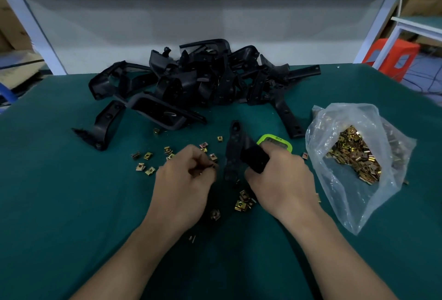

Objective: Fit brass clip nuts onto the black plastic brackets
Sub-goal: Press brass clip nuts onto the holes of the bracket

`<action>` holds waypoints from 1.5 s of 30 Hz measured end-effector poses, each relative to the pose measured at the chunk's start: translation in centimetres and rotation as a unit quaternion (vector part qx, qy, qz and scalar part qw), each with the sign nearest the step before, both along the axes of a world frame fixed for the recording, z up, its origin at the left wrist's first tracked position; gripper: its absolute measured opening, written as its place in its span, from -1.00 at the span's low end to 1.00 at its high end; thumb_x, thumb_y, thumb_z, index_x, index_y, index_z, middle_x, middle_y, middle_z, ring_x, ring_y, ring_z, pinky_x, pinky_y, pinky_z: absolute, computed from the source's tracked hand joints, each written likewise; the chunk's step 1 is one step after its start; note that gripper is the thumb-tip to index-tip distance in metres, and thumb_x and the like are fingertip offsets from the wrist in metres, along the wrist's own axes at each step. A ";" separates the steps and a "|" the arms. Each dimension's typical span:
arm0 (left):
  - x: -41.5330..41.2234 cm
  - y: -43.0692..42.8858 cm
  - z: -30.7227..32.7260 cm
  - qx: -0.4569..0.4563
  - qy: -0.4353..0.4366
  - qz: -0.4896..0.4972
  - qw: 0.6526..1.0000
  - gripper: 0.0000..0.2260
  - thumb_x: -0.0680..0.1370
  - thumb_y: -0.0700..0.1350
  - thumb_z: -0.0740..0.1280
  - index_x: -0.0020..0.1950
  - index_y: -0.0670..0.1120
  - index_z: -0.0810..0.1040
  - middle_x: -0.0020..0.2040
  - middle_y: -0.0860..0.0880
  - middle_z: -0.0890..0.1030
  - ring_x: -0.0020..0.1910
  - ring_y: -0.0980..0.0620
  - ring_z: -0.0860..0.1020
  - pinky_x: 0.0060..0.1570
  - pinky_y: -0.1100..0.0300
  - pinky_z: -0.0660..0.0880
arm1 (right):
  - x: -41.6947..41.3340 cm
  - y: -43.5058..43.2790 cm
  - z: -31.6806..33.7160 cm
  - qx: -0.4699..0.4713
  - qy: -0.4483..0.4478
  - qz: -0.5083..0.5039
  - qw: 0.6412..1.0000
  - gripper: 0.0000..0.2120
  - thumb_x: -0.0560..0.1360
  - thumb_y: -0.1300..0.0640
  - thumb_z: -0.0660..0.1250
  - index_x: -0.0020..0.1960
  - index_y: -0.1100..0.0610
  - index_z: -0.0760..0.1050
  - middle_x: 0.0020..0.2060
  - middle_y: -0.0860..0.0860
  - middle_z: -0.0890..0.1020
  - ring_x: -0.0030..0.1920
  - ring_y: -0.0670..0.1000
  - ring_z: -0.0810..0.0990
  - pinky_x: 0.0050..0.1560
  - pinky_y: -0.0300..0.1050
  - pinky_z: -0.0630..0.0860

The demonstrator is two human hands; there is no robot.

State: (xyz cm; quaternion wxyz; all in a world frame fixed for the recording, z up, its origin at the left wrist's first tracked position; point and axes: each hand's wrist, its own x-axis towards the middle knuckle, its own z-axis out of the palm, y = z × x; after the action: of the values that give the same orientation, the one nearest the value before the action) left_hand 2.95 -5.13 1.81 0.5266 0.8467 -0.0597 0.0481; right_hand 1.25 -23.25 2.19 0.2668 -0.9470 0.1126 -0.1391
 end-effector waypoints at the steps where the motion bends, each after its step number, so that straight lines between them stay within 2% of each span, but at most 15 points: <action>1: 0.3 0.2 0.0 -0.026 0.019 0.002 0.999 -0.83 0.49 -0.17 0.45 -0.22 0.06 0.54 -0.32 0.11 0.65 -0.39 0.16 0.54 -0.32 0.28 0.45 | -0.1 0.3 -0.1 -0.017 0.000 0.011 1.000 -0.79 0.40 -0.09 0.41 -0.07 -0.09 0.43 -0.29 -0.08 0.59 -0.22 0.17 0.57 -0.24 -0.03 0.48; 3: 0.6 0.5 -0.1 -0.072 0.049 0.013 0.996 -0.85 0.46 -0.18 0.45 -0.22 0.03 0.55 -0.38 0.07 0.62 -0.43 0.08 0.48 -0.33 0.10 0.45 | -0.2 0.8 -0.2 -0.043 0.004 0.028 0.999 -0.77 0.41 -0.11 0.41 -0.02 -0.07 0.44 -0.28 -0.06 0.59 -0.21 0.19 0.56 -0.24 -0.03 0.44; 4: 0.7 0.7 -0.1 -0.089 0.053 0.021 0.994 -0.85 0.46 -0.19 0.45 -0.22 0.04 0.57 -0.38 0.06 0.62 -0.42 0.08 0.48 -0.32 0.08 0.45 | -0.2 0.9 -0.3 -0.049 0.004 0.033 0.998 -0.76 0.41 -0.11 0.41 -0.01 -0.06 0.44 -0.28 -0.06 0.59 -0.21 0.19 0.55 -0.24 -0.03 0.41; 9: 1.0 1.8 0.5 -0.183 0.084 0.010 0.979 -0.86 0.50 -0.19 0.50 -0.13 0.06 0.75 -0.19 0.00 0.73 -0.20 0.10 0.66 -0.10 0.22 0.57 | -0.1 0.7 -0.2 -0.074 0.002 0.022 0.997 -0.78 0.42 -0.06 0.42 -0.02 -0.05 0.45 -0.32 -0.08 0.51 -0.25 0.19 0.46 -0.24 -0.04 0.36; 12: 1.1 2.1 0.5 -0.233 0.113 -0.017 0.966 -0.82 0.56 -0.22 0.44 -0.08 0.04 0.77 -0.11 -0.03 0.75 -0.12 0.10 0.68 -0.08 0.29 0.55 | -0.1 0.7 -0.4 -0.077 0.001 0.024 0.997 -0.79 0.42 -0.03 0.42 0.00 -0.06 0.46 -0.30 -0.07 0.55 -0.23 0.20 0.50 -0.23 -0.04 0.36; 14: 1.1 2.0 0.5 -0.240 0.113 -0.025 0.964 -0.80 0.57 -0.25 0.42 -0.06 0.02 0.78 -0.09 -0.04 0.76 -0.12 0.10 0.67 -0.07 0.29 0.56 | -0.2 0.9 -0.6 -0.077 0.002 0.032 0.997 -0.78 0.42 -0.03 0.43 0.01 -0.07 0.46 -0.30 -0.09 0.56 -0.22 0.18 0.52 -0.23 -0.04 0.37; 20: 0.9 1.6 0.4 -0.248 0.106 -0.038 0.962 -0.82 0.56 -0.24 0.43 -0.03 0.01 0.78 -0.05 -0.08 0.76 -0.03 -0.02 0.68 0.17 0.03 0.58 | -0.2 1.0 -0.6 -0.082 0.004 0.039 0.996 -0.75 0.42 -0.03 0.43 0.06 -0.09 0.47 -0.27 -0.09 0.58 -0.19 0.18 0.57 -0.22 -0.05 0.41; 23: 1.0 1.9 0.6 -0.267 0.110 -0.028 0.957 -0.84 0.57 -0.23 0.42 -0.02 -0.02 0.77 -0.05 -0.11 0.75 -0.02 -0.04 0.70 0.14 0.03 0.58 | -0.2 0.9 -0.6 -0.073 -0.005 0.029 0.997 -0.78 0.40 -0.01 0.43 0.00 -0.07 0.46 -0.29 -0.09 0.58 -0.20 0.19 0.57 -0.24 -0.03 0.48; 26: 1.0 2.0 0.8 -0.298 0.131 -0.035 0.945 -0.85 0.58 -0.24 0.40 -0.02 -0.07 0.77 -0.07 -0.15 0.74 -0.08 0.00 0.68 0.10 0.06 0.57 | -0.3 1.0 -0.6 -0.067 -0.017 0.018 0.997 -0.79 0.40 0.02 0.43 -0.02 -0.08 0.45 -0.31 -0.09 0.57 -0.21 0.19 0.55 -0.26 -0.04 0.44; 32: 0.7 1.5 0.8 -0.297 0.132 -0.034 0.945 -0.86 0.56 -0.25 0.42 -0.07 -0.10 0.77 -0.07 -0.17 0.74 -0.09 -0.02 0.64 0.06 0.06 0.55 | -0.3 1.2 -0.7 -0.078 -0.005 0.028 0.997 -0.76 0.42 0.01 0.45 0.05 -0.12 0.50 -0.28 -0.11 0.58 -0.18 0.16 0.57 -0.25 -0.07 0.40; 37: 0.9 2.6 1.4 -0.196 0.082 -0.062 0.975 -0.82 0.50 -0.31 0.47 -0.15 -0.03 0.78 -0.21 -0.11 0.74 -0.24 0.05 0.66 -0.12 0.30 0.58 | -0.3 1.1 -0.6 -0.108 -0.008 0.028 0.994 -0.75 0.42 0.00 0.45 0.05 -0.11 0.49 -0.26 -0.10 0.62 -0.17 0.17 0.60 -0.26 -0.06 0.40; 41: 0.7 2.5 1.7 -0.161 0.058 -0.052 0.984 -0.81 0.48 -0.28 0.50 -0.19 0.02 0.77 -0.24 -0.07 0.74 -0.23 0.01 0.69 -0.08 0.26 0.63 | -0.3 1.1 -0.7 -0.107 -0.005 0.034 0.994 -0.75 0.41 0.00 0.45 0.04 -0.11 0.48 -0.32 -0.11 0.54 -0.20 0.18 0.58 -0.27 -0.06 0.38; 45: 0.7 2.3 1.8 -0.176 0.069 -0.033 0.981 -0.83 0.49 -0.27 0.49 -0.17 -0.01 0.77 -0.22 -0.09 0.74 -0.20 -0.01 0.69 -0.06 0.24 0.62 | -0.2 1.2 -0.8 -0.090 -0.006 0.034 0.995 -0.78 0.41 0.02 0.43 0.00 -0.09 0.45 -0.35 -0.13 0.50 -0.24 0.17 0.53 -0.28 -0.06 0.39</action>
State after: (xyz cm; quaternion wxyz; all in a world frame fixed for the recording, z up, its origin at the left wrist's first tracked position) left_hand 3.66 -2.80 3.62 0.6718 0.7393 -0.0415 -0.0180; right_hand 1.01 -22.06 1.37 0.1862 -0.9695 0.0660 -0.1452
